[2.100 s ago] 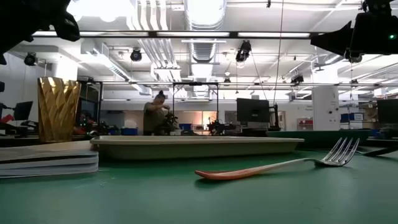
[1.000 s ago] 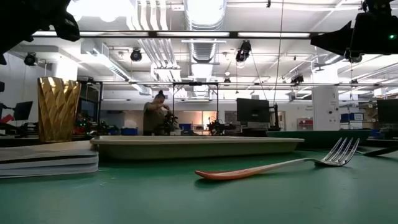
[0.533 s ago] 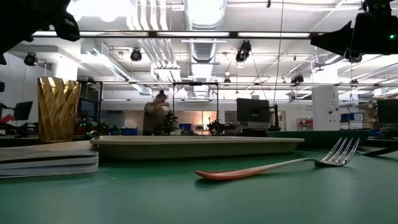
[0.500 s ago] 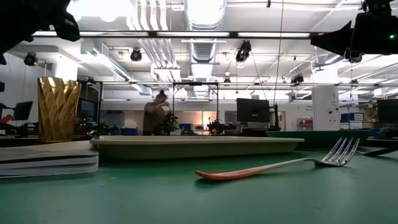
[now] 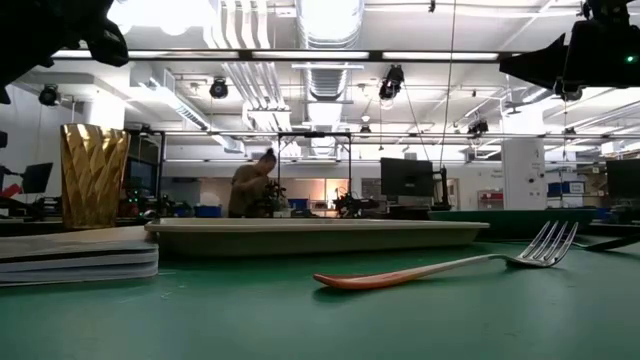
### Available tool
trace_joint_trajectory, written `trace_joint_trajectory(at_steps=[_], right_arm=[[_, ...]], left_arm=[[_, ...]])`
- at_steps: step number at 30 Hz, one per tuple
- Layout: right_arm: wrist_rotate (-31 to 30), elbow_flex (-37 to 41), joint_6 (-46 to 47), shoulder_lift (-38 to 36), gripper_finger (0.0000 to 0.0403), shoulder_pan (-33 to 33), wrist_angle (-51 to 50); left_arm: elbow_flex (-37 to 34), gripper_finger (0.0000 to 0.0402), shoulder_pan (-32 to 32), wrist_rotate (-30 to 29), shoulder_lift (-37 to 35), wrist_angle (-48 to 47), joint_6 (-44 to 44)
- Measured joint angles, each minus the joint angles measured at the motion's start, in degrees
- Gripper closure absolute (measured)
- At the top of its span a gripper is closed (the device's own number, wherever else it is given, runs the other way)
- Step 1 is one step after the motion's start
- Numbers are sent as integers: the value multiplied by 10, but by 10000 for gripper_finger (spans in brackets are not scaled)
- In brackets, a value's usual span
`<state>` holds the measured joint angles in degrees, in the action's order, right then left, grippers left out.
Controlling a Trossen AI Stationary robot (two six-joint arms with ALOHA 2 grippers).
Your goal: Pick and place plate/cup/fork/spoon on tray
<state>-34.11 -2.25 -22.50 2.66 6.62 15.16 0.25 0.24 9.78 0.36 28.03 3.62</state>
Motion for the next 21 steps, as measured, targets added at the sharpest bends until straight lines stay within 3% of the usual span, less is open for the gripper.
trace_joint_trajectory(at_steps=[11, 13, 18, 21], right_arm=[[0, 0, 5, 0, 280, 0, 1], [0, 0, 59, 0, 280, 0, 1], [16, 0, 324, 0, 280, 0, 6], [3, 0, 350, 1, 280, -2, 6]], left_arm=[[0, 394, 0, 0, 0, 0, 0], [0, 394, 0, 0, 0, 0, -1], [0, 394, 0, 0, 0, 10, -2], [0, 394, 0, 0, 0, 26, -12]])
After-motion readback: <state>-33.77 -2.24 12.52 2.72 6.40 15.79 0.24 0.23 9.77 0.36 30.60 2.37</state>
